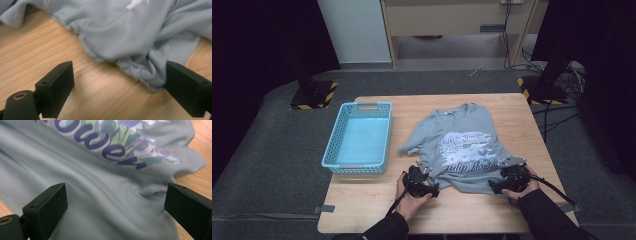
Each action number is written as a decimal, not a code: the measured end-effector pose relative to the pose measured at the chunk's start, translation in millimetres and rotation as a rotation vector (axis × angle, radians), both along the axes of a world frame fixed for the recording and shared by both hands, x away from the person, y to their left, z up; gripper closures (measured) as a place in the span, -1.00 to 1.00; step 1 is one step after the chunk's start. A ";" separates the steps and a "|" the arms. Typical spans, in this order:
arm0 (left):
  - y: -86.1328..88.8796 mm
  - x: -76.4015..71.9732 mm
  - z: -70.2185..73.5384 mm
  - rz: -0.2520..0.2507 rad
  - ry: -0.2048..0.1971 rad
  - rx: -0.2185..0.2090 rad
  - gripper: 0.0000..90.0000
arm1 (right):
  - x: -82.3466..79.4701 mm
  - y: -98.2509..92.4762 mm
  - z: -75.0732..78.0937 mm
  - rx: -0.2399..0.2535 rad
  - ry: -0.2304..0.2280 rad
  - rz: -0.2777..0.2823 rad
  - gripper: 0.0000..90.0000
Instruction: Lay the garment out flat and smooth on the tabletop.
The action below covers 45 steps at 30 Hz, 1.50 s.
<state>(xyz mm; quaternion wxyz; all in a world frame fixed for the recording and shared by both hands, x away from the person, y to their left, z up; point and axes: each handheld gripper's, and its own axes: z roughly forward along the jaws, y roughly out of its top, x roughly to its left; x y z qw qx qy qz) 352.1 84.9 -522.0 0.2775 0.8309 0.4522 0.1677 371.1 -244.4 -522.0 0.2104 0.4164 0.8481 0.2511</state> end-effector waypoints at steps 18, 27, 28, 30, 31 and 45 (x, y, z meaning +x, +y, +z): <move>-21.0 5.8 -8.6 0.038 -0.056 -0.102 -0.77 | 2.9 -12.3 3.6 0.117 -0.023 -0.058 -0.87; -8.6 0.8 -4.1 0.011 -0.028 -0.011 -0.76 | 4.0 -8.7 -3.7 0.046 0.002 -0.029 -0.90; -6.2 0.0 -3.4 0.005 -0.022 -0.005 -0.76 | 3.9 -8.7 -3.8 0.045 0.001 -0.028 -0.90; -0.6 -1.2 -2.0 -0.008 0.001 0.000 -0.76 | 3.1 -8.9 -3.9 0.041 -0.002 -0.024 -0.91; 2.3 -2.0 -1.8 -0.018 0.006 0.001 -0.76 | 2.2 -9.2 -3.9 0.039 -0.004 -0.021 -0.91; 22.8 -19.4 9.4 -0.085 0.050 -0.023 -0.72 | -12.9 -19.2 2.0 0.038 -0.022 -0.009 -0.90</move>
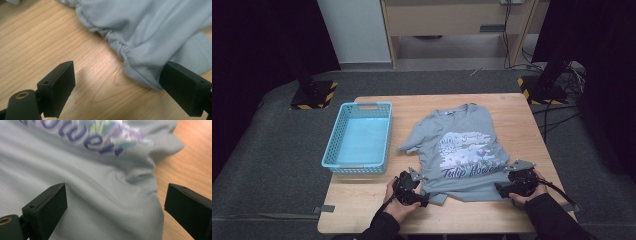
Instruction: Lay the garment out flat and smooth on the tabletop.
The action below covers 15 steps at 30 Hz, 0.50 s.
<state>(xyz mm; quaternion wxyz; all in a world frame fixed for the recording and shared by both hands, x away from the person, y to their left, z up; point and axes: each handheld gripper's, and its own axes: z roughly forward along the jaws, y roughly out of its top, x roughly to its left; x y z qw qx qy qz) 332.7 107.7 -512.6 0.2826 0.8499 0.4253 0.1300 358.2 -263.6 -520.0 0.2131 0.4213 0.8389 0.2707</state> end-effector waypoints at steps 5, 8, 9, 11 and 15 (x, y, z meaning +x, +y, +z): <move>-13.7 3.4 -3.0 0.074 -0.024 -0.077 -0.75 | 1.3 6.4 0.7 0.028 0.000 0.004 -0.90; -27.4 3.8 -7.2 0.071 -0.058 -0.040 -0.77 | 4.1 9.0 -1.7 0.036 0.024 0.003 -0.91; -30.8 3.4 -8.8 0.060 -0.060 -0.021 -0.77 | 4.4 9.3 -2.1 0.033 0.026 0.000 -0.91; -34.7 1.1 -12.0 0.039 -0.062 0.012 -0.77 | 4.5 9.2 -2.8 0.019 0.025 0.004 -0.91; -32.2 -5.8 -9.5 -0.010 -0.065 0.059 -0.80 | 2.3 9.7 -4.8 -0.010 0.034 0.020 -0.92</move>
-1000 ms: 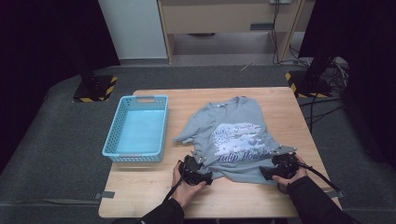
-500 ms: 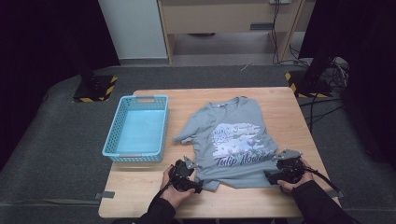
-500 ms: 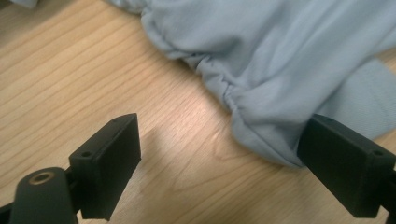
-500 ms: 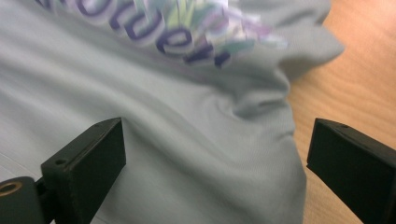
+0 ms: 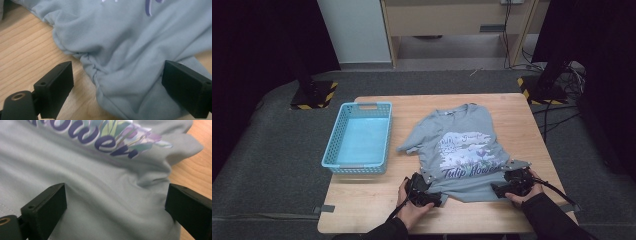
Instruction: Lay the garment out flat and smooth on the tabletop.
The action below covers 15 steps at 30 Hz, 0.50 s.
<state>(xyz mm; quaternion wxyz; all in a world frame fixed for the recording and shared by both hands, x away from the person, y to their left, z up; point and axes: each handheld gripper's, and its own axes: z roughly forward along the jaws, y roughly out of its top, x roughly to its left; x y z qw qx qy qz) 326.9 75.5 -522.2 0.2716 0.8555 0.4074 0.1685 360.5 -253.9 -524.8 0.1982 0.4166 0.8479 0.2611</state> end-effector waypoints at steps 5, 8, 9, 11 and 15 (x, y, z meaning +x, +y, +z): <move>12.0 -12.5 4.6 -0.069 0.035 0.052 -0.80 | -7.4 -0.8 0.4 -0.010 -0.006 0.015 -0.92; 20.8 -18.2 5.7 -0.081 0.065 0.055 -0.80 | -15.0 -0.7 0.5 -0.012 0.000 0.036 -0.92; 23.4 -20.3 6.0 -0.078 0.067 0.056 -0.80 | -18.2 -0.8 0.5 -0.011 0.003 0.045 -0.92; 26.9 -24.7 6.5 -0.087 0.074 0.062 -0.80 | -24.4 -0.7 0.6 -0.005 0.017 0.062 -0.93; 29.9 -29.5 8.2 -0.106 0.085 0.078 -0.80 | -34.3 0.7 0.3 0.015 0.057 0.082 -0.93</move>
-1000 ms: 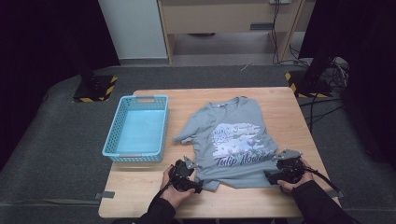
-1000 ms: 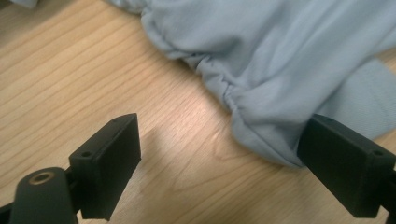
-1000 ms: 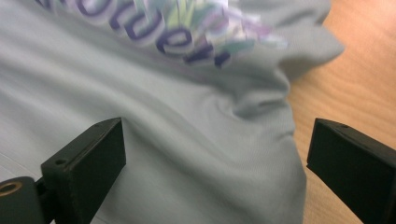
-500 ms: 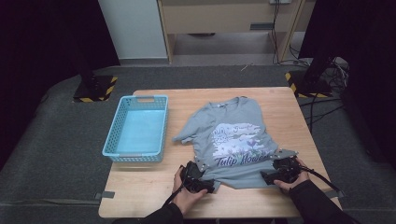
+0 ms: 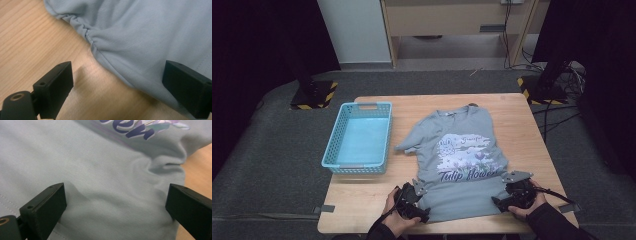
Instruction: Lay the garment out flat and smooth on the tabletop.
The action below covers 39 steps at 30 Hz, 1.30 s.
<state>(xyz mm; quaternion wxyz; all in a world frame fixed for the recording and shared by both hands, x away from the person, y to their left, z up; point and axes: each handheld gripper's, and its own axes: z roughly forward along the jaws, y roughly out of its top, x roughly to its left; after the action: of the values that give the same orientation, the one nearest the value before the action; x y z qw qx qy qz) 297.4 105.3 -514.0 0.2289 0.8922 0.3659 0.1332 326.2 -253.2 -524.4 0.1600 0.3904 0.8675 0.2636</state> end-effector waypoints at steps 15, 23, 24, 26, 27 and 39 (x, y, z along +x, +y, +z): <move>15.3 40.5 2.5 0.177 -0.068 -0.194 -0.75 | 28.6 -7.1 39.4 0.205 -0.160 -0.073 -0.84; 13.1 44.4 -5.1 0.171 -0.064 -0.168 -0.75 | 71.5 -12.2 65.3 0.359 -0.244 -0.148 -0.74; 12.0 44.4 -6.1 0.166 -0.061 -0.158 -0.75 | 80.3 -12.8 68.8 0.376 -0.260 -0.168 -0.72; 10.1 44.3 -8.3 0.162 -0.057 -0.143 -0.75 | 96.1 -14.7 73.5 0.389 -0.258 -0.194 -0.69; 8.9 44.3 -9.8 0.155 -0.052 -0.127 -0.76 | 102.0 -15.4 74.4 0.391 -0.259 -0.205 -0.68; 10.4 44.6 -11.8 0.154 -0.054 -0.135 -0.82 | 193.7 -13.7 51.7 0.309 -0.226 -0.313 -0.59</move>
<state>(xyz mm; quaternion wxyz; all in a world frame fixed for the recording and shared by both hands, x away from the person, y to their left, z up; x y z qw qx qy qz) 342.0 115.7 -525.8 0.2873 0.8400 0.4354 0.1494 519.8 -266.9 -472.7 0.2332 0.5081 0.7223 0.4071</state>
